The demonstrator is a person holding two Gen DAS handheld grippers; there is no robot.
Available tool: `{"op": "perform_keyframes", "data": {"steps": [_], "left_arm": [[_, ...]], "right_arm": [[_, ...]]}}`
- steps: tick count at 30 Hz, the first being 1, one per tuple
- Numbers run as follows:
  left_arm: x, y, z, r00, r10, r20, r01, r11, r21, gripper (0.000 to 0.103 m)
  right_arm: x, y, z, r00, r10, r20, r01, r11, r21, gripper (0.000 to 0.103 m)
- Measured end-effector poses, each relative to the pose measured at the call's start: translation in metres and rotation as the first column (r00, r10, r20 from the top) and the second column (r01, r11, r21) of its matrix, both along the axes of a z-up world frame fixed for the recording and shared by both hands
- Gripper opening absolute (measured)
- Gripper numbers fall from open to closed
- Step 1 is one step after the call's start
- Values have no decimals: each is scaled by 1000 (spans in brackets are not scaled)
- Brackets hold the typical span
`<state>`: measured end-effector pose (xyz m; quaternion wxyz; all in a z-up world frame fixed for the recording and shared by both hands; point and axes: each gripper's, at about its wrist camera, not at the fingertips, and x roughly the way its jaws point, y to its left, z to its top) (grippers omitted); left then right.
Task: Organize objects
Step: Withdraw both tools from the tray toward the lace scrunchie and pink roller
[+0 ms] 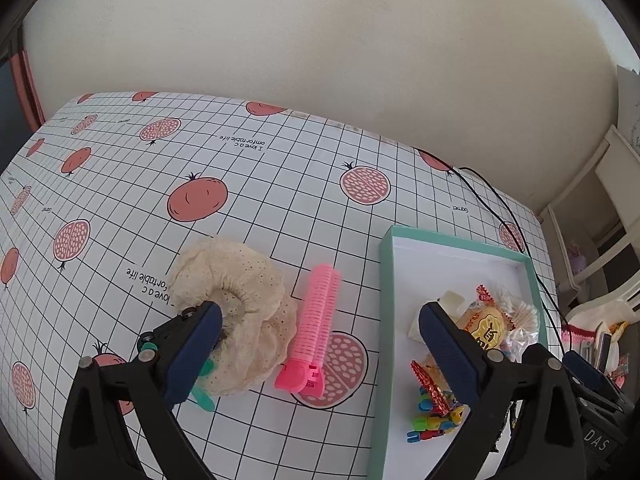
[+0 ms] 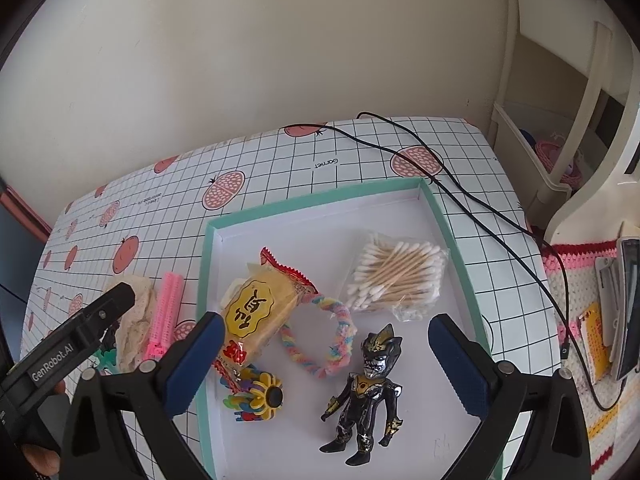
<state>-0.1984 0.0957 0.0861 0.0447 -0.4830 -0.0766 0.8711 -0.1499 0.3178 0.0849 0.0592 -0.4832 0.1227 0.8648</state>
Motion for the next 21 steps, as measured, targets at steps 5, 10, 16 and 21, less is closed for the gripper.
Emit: {"op": "perform_keyframes", "data": {"steps": [5, 10, 16, 21], "left_arm": [[-1, -2, -1, 1000, 6, 4, -6, 1000, 0, 99], [-1, -3, -1, 1000, 5, 7, -5, 1000, 1, 99], [-3, -15, 6, 1000, 5, 14, -5, 1000, 18, 99], [-7, -41, 20, 1000, 4, 25, -4, 1000, -1, 99]], "right_arm": [[0, 0, 0, 1000, 2, 3, -2, 1000, 3, 103], [-1, -2, 0, 1000, 7, 6, -7, 1000, 4, 103], [-2, -13, 6, 1000, 5, 7, -5, 1000, 2, 103], [-4, -42, 19, 999, 41, -20, -41, 999, -7, 103]]}}
